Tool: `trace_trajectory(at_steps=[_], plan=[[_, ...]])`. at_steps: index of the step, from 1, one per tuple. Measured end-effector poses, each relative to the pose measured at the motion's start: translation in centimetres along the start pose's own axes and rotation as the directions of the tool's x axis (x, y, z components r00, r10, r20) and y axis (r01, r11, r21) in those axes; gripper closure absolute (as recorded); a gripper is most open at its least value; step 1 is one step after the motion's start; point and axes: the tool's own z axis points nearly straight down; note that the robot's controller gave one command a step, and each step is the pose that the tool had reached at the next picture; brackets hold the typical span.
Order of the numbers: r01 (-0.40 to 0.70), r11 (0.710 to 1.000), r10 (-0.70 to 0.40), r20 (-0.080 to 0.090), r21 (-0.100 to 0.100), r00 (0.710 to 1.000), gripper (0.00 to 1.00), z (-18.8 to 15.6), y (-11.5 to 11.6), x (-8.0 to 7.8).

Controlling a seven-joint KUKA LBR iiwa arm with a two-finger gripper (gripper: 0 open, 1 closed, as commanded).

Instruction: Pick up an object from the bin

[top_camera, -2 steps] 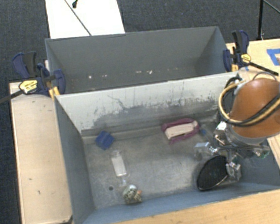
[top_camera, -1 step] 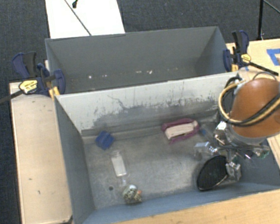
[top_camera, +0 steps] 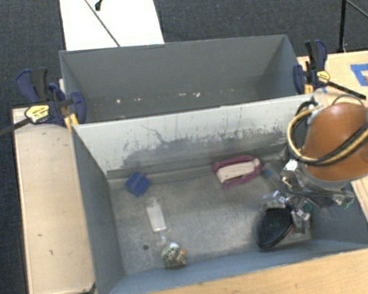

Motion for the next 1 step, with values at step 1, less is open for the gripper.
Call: trace_trajectory(at_steps=[1], plan=[[-0.004,1.0,0.004,0.005,0.006,1.0,1.0,-4.9,-0.08,-0.11]])
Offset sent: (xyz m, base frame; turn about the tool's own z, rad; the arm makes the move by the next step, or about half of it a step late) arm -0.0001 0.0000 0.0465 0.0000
